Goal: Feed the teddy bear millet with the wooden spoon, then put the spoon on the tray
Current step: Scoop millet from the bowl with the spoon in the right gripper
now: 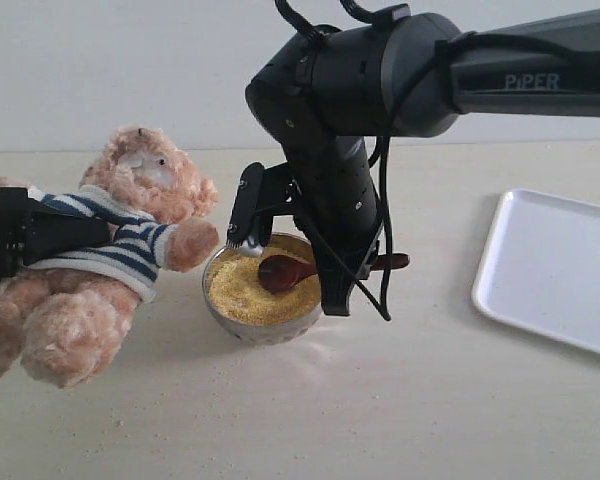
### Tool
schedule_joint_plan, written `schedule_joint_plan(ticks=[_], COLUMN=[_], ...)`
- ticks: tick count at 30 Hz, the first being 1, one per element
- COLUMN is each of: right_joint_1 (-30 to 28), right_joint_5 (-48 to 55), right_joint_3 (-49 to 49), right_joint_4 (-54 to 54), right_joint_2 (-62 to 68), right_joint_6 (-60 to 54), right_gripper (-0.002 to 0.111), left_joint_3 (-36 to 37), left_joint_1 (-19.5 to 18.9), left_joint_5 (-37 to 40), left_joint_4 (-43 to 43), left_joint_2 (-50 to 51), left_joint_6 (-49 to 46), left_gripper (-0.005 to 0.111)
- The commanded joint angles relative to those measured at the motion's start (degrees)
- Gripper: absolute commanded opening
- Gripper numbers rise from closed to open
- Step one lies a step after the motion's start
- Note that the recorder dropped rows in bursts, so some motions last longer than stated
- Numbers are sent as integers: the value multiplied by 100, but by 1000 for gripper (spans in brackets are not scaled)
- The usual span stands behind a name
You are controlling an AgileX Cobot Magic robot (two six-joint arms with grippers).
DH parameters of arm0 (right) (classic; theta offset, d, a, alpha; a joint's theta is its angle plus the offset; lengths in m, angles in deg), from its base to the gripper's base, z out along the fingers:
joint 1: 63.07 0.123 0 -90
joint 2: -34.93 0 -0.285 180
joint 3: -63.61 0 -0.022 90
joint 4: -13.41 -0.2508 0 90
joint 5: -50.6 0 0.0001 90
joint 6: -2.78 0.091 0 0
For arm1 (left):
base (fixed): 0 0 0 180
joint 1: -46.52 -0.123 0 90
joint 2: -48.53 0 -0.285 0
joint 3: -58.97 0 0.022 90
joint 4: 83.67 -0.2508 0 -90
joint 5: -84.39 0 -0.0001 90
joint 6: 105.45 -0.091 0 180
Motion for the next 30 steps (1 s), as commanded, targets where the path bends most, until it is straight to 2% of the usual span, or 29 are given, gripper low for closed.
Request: schedule_joint_plan(ticks=[1,30], right_joint_1=[8,8], right_joint_5=[-215,-104], right_joint_3=[1,1], right_joint_4=[-398,-373], right_joint_2=[8,-51], right_joint_6=[29,348], right_gripper=[0,0], left_joint_3=[42,42], left_joint_1=[-10,-10], left_joint_5=[85,86], left_joint_4=[32,32], left_joint_2=[-19,-19], left_joint_6=[4,-44], left_gripper=[5,5])
